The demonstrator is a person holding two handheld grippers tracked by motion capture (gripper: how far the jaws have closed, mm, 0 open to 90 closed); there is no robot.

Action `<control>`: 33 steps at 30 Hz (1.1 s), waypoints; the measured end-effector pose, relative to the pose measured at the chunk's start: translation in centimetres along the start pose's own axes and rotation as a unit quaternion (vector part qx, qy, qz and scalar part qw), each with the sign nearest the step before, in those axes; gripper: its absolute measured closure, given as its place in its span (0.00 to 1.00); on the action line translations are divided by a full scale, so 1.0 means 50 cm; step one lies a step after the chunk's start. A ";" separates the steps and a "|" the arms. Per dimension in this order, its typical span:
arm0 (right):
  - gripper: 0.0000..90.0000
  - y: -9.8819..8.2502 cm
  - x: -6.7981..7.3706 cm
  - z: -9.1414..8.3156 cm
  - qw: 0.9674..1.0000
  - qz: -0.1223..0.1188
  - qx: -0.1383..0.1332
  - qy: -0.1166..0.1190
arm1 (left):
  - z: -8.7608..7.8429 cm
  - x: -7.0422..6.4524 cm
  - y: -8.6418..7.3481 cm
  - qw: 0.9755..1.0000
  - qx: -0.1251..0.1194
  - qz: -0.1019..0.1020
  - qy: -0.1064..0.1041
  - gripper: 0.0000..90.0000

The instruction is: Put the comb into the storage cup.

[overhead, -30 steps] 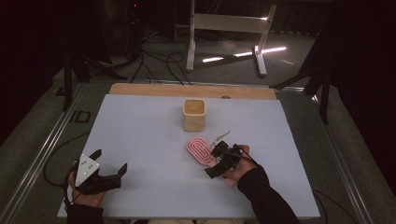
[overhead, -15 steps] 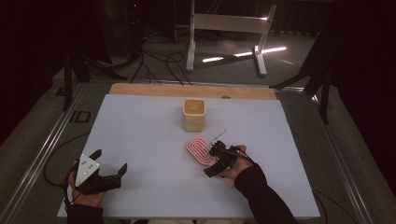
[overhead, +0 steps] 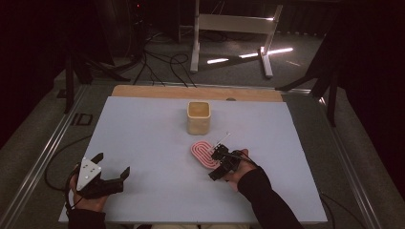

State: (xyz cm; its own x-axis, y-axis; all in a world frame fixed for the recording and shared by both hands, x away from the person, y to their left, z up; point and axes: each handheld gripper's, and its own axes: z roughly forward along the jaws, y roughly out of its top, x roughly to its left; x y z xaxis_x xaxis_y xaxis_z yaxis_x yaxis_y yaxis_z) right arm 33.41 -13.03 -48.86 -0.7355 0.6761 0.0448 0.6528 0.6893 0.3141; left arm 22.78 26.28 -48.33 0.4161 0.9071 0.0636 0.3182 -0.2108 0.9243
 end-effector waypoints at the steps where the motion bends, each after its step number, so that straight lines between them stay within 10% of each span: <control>1: 0.31 0.000 0.000 0.001 1.000 0.000 0.000 0.000 | 0.000 0.000 0.000 1.000 0.000 0.000 0.000 0.00; 33: 0.67 0.004 -0.005 0.006 1.000 -0.014 0.018 -0.001 | 0.001 0.002 -0.002 1.000 0.002 -0.001 0.002 0.00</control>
State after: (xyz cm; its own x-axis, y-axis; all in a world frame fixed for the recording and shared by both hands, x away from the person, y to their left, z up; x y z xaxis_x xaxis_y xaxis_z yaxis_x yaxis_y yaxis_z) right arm 33.80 -12.99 -49.10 -0.7527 0.6574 0.0353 0.6387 0.7162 0.2812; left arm 22.83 26.38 -48.41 0.4121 0.9089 0.0631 0.3222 -0.2102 0.9231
